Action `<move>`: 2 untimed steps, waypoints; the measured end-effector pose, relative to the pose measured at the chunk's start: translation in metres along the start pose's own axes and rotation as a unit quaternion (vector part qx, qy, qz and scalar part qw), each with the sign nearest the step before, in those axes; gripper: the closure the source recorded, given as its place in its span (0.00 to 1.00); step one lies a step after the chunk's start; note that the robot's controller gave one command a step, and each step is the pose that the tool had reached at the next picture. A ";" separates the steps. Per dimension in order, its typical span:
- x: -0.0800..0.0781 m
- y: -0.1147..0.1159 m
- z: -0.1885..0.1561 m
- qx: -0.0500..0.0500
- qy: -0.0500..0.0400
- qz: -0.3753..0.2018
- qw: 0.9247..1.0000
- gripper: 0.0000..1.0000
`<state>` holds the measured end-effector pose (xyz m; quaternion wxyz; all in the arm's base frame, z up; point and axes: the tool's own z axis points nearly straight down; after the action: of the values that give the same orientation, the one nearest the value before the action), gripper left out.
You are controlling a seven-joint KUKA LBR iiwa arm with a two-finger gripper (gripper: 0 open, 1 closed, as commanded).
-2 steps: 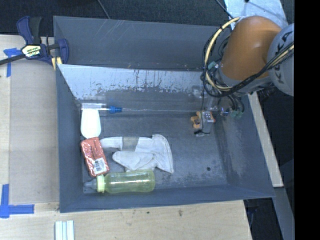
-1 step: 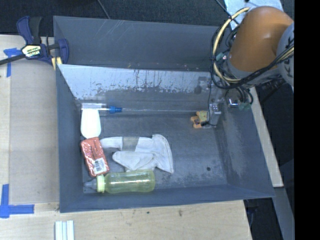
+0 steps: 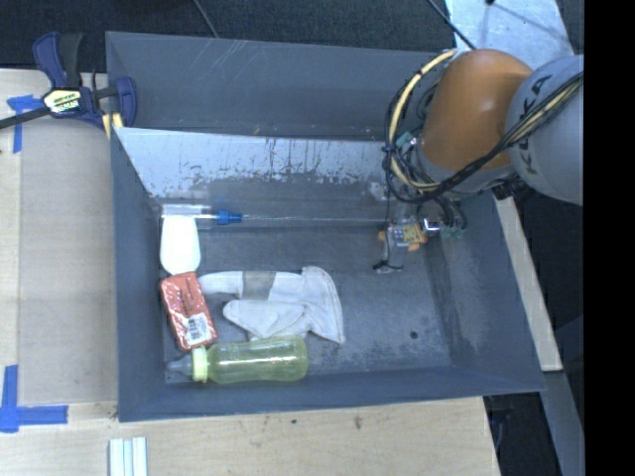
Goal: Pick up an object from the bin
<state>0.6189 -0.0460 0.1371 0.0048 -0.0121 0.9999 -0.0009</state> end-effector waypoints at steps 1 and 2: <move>0.001 0.019 0.012 -0.001 0.008 0.007 1.000 0.00; 0.005 0.070 0.008 0.000 0.002 -0.009 1.000 0.00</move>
Offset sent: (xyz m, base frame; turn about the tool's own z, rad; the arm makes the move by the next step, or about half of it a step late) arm -0.0120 0.0890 -0.0140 -0.0366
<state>0.6124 0.0239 0.1291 0.0028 -0.0213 0.9998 -0.0006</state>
